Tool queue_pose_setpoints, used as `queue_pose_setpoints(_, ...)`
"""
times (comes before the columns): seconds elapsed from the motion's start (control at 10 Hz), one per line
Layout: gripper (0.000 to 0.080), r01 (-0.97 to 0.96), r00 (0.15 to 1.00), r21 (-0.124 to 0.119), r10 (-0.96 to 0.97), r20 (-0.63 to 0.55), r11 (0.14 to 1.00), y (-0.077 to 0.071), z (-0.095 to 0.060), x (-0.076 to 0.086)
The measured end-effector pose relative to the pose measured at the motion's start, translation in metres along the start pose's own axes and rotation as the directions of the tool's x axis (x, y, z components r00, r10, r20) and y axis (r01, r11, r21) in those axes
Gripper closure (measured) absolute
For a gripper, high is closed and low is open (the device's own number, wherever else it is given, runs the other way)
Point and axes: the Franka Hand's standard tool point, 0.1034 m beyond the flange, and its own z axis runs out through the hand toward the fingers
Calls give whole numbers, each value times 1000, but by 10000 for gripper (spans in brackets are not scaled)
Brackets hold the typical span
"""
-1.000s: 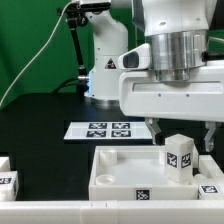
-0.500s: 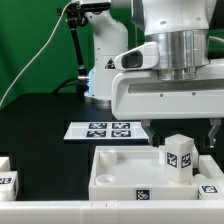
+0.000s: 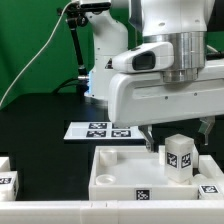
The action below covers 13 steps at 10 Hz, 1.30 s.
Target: Assemble one leg
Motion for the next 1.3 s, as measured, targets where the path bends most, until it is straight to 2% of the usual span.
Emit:
queue_pose_setpoints(0.1,150,67,998,-6,-67,2,998,1,0,0)
queue_pose_setpoints(0.3,159,63,998,-5,-63,2,998,1,0,0)
queue_pose_setpoints(0.5,500,63,998,-5,-63,3,998,1,0,-1)
queue_pose_setpoints(0.8,517,53,999,-5,-53,3,999,1,1,-1)
queue_pose_setpoints(1.1,517,-260,965,1,260,-7,965,-1,1,-1)
queue_pose_setpoints(1.3,517,-508,861,15,508,-4,861,-3,2,-1)
